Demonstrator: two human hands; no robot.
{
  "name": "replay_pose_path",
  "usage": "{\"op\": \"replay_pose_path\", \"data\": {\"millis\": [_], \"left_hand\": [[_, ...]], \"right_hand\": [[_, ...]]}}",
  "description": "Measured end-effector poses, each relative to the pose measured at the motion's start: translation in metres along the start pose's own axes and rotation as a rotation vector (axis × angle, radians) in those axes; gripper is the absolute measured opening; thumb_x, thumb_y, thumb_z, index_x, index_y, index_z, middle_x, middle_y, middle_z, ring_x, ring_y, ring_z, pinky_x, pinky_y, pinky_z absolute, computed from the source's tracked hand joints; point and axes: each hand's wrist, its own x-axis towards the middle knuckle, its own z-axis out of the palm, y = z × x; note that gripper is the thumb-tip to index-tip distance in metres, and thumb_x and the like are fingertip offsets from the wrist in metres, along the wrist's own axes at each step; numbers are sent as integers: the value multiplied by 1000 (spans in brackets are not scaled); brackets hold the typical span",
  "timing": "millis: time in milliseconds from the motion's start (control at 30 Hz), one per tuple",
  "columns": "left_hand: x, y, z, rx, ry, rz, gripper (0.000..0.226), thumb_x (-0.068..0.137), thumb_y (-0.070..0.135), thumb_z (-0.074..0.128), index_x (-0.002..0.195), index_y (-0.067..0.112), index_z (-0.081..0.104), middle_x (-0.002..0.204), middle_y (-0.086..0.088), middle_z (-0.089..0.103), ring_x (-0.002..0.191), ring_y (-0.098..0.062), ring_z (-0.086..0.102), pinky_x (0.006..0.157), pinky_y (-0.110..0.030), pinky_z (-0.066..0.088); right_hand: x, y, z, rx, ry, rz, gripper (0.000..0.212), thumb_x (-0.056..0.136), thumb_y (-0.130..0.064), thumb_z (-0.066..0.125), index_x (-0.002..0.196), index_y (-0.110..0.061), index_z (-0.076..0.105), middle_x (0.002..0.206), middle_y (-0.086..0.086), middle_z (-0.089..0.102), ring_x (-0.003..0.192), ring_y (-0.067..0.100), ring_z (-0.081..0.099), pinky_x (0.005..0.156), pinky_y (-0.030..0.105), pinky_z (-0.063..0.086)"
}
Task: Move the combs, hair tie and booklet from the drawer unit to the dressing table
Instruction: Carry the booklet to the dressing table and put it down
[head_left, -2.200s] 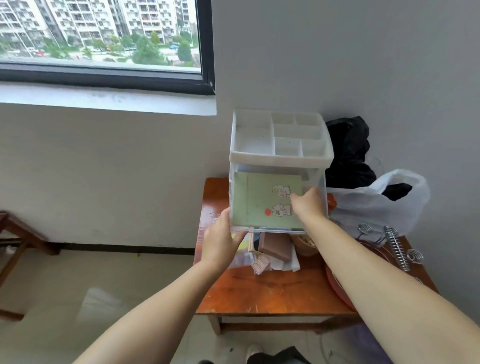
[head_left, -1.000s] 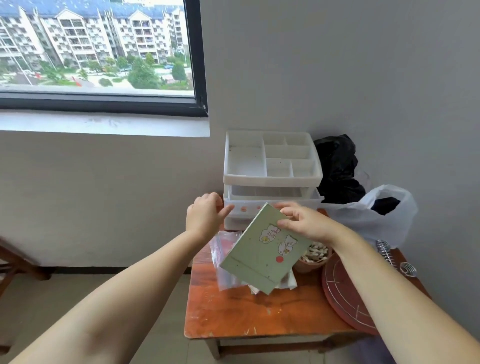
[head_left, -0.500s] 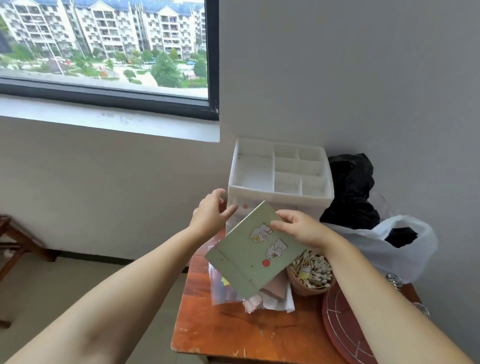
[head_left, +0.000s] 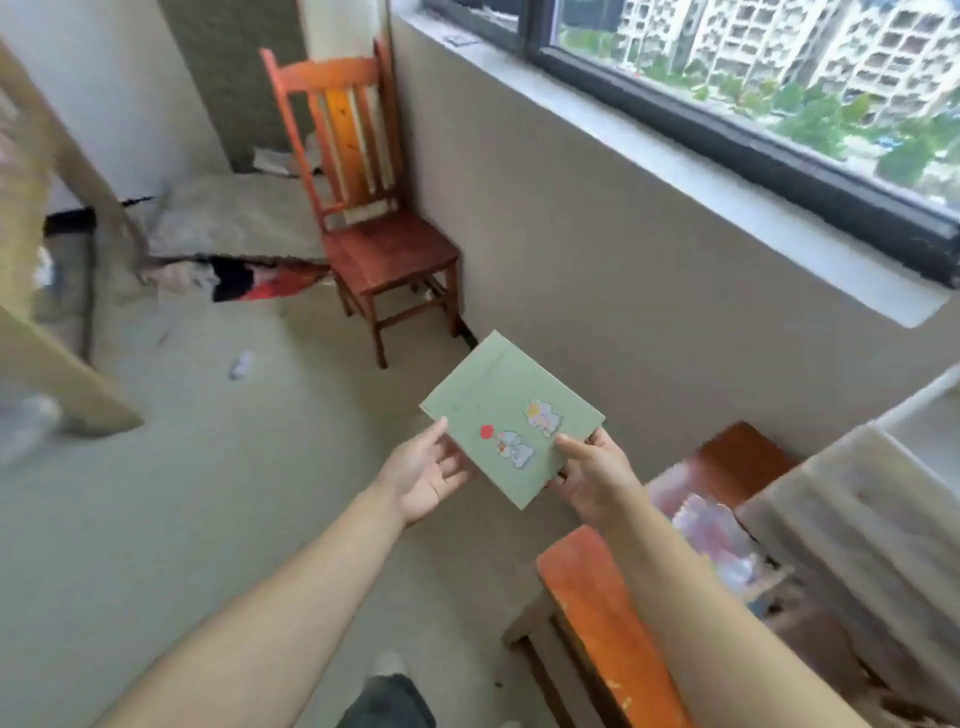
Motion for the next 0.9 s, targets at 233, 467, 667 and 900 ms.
{"op": "replay_pose_path", "data": {"millis": [233,467,667,900], "left_hand": [[-113,17,-162,-201,382,262,17,96,11,42,105,20,54,96,-3,66,66,-13,69,63,-31,57],[-234,29,-320,-215,593,369,13,93,13,52,99,18,62,90,-1,72,69,-15,71,55,-25,57],[-347,47,-458,-227,791,414,14,89,15,58,102,15,64,88,-4,73,69,-16,71,64,-29,58],[-450,59,-590,-376,926,477,12,87,15,61,96,14,68,88,-1,77,79,-21,74,69,-31,60]], "right_hand": [[10,93,148,-531,-353,358,23,80,-4,61,100,-16,61,81,3,63,63,16,58,61,26,51],[-15,200,320,-1012,-729,211,20,87,-11,56,102,-10,70,96,10,69,82,23,64,80,31,55],[-62,316,477,-1020,-983,387,14,90,-5,54,97,-2,66,91,11,68,77,22,66,66,26,56],[-113,428,630,-1089,-1157,496,21,90,-7,55,109,-3,63,96,10,69,78,22,66,68,27,56]]}}
